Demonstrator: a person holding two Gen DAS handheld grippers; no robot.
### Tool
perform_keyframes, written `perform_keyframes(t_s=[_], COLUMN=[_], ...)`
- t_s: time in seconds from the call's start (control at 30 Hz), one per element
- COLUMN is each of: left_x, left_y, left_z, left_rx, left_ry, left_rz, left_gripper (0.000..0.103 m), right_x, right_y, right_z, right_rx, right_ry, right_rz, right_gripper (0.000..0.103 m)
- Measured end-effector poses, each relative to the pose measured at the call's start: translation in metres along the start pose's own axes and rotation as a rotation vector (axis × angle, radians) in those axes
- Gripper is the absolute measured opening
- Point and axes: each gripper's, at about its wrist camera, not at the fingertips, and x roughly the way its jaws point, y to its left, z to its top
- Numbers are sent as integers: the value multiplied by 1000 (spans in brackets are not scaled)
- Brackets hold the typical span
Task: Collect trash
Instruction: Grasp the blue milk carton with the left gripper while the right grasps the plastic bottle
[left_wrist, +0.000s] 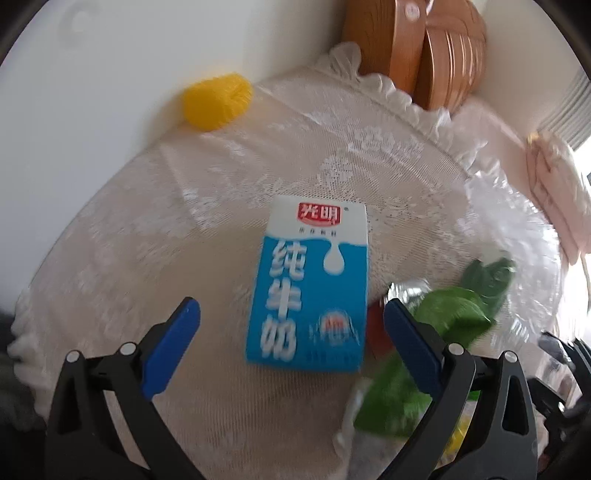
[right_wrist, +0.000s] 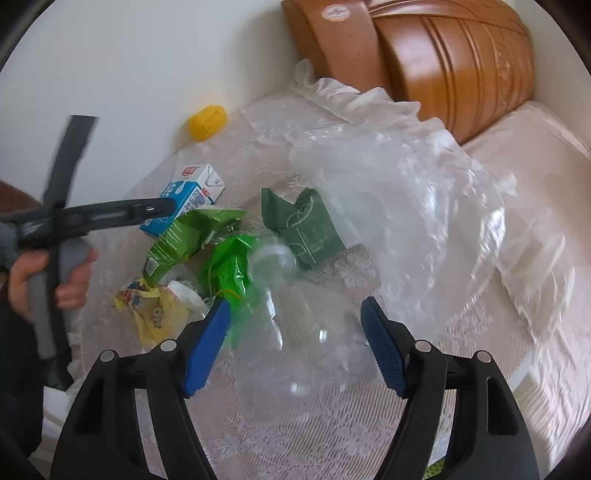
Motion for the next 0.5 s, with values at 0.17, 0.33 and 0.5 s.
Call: perform_keyframes(t_s=[0.17,0.33,0.5], left_x=[21,31,35], left_y=[0,2,4], left_z=[13,13,4], left_rx=[15,15,11], left_ry=[37,51,56], left_rz=[-34,-68,-114], left_gripper=[86,75,68], right_x=[-2,-3,-2], right_y=[-2,2,10], right_z=[-8,-13,-32], right_rx=[61,73,50], right_ry=[-4,-6,13], right_rz=[-14,-32,-70], right_gripper=[69,70,71])
